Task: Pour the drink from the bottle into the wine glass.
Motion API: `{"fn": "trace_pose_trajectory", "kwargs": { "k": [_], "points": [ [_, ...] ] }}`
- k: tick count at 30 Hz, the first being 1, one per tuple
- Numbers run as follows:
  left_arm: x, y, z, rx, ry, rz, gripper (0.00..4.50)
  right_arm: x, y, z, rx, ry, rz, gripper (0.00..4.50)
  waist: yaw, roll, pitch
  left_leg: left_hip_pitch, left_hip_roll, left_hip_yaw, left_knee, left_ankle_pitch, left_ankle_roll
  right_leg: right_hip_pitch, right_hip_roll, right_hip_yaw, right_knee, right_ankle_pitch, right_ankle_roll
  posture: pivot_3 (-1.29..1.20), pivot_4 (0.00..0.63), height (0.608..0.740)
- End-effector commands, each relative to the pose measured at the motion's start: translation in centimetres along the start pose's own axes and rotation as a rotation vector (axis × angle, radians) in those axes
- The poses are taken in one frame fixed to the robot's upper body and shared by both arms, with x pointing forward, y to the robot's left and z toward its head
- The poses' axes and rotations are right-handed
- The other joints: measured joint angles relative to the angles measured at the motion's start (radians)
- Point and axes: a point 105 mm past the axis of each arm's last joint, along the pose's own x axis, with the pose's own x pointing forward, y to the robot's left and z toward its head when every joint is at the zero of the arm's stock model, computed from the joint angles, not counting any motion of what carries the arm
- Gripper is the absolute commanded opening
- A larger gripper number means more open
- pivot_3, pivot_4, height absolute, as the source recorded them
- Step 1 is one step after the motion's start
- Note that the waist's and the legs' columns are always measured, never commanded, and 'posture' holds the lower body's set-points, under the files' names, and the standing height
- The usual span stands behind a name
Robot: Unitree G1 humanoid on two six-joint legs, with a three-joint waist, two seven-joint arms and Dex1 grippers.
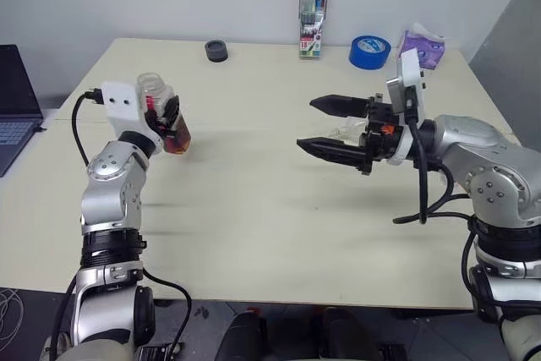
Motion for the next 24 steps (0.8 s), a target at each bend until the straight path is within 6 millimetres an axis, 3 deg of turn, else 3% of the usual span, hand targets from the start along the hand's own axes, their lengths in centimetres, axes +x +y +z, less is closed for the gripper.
{"fn": "trace_pose_trajectory", "kwargs": {
  "k": [1,15,24],
  "points": [
    [0.2,1.2,2.1,0.02,-0.093,0.021,1.74,0.2,0.6,1.4,-0.067,-0.037,0.016,4.43,0.0,0.0,0.0,0.0,0.0,0.0,0.0,0.0,0.0,0.0,0.0,0.0,0.0,0.0,0.0,0.0,0.15,0.74],
    [0.2,2.4,-1.3,0.013,-0.025,0.022,1.74,0.5,0.5,0.8,-0.071,-0.031,0.005,4.43,0.0,0.0,0.0,0.0,0.0,0.0,0.0,0.0,0.0,0.0,0.0,0.0,0.0,0.0,0.0,0.0,0.15,0.74],
    [-0.2,2.7,-2.8,0.007,0.009,0.034,4.48,0.9,0.1,0.6,-0.079,-0.035,-0.012,4.5,0.0,-0.001,0.0,0.0,0.0,0.0,0.0,0.0,0.0,0.0,0.0,0.0,0.001,0.0,0.0,0.0,0.15,0.74]
  ]
}}
